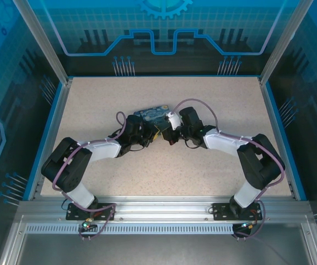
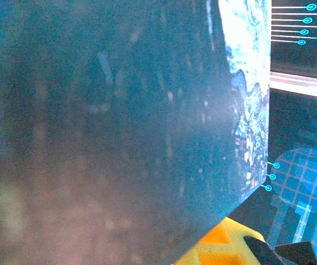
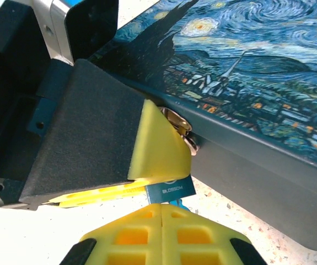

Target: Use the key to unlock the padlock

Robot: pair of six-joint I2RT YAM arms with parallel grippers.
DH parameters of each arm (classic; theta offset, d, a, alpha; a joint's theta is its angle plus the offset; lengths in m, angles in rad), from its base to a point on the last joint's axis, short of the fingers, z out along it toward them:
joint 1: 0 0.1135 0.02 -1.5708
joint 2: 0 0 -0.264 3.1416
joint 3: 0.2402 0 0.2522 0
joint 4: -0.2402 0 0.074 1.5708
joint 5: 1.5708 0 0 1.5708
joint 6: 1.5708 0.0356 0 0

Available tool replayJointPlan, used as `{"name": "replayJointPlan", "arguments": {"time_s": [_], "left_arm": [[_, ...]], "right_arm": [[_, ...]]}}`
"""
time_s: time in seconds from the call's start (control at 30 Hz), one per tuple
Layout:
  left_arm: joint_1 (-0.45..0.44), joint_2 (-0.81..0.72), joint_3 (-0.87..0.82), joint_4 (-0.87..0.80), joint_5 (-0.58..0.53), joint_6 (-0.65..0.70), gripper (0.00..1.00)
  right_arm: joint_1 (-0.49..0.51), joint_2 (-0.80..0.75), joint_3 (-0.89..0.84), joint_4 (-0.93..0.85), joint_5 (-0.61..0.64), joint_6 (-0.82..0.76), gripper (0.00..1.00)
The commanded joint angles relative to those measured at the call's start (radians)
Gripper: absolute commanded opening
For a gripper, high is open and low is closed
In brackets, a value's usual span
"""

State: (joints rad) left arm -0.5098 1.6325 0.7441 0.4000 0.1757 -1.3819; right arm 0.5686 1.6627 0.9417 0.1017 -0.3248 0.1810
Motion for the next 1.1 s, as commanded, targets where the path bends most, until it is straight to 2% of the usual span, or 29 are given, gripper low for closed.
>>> {"name": "replayJointPlan", "arguments": {"time_s": [0.0,0.07,0.17,0.3,0.53,1.07], "left_arm": [[0.001,-0.007,0.031,0.014,0.004,0.011,0.00],[0.001,-0.006,0.031,0.013,0.003,0.012,0.00],[0.001,-0.006,0.031,0.013,0.003,0.013,0.00],[0.001,-0.005,0.032,0.013,0.003,0.013,0.00],[0.001,-0.007,0.030,0.011,0.002,0.012,0.00],[0.001,-0.005,0.030,0.011,0.002,0.012,0.00]], "right_arm": [[-0.013,-0.032,-0.022,0.032,-0.042,0.021,0.07],[-0.013,-0.057,-0.032,0.024,-0.045,0.010,0.17],[-0.012,-0.085,-0.036,-0.020,-0.022,-0.033,0.37],[0.003,-0.099,-0.032,-0.097,0.096,-0.130,0.48],[0.066,-0.093,-0.040,-0.128,0.324,-0.250,0.48],[0.156,-0.044,-0.025,-0.083,0.428,-0.302,0.49]]}}
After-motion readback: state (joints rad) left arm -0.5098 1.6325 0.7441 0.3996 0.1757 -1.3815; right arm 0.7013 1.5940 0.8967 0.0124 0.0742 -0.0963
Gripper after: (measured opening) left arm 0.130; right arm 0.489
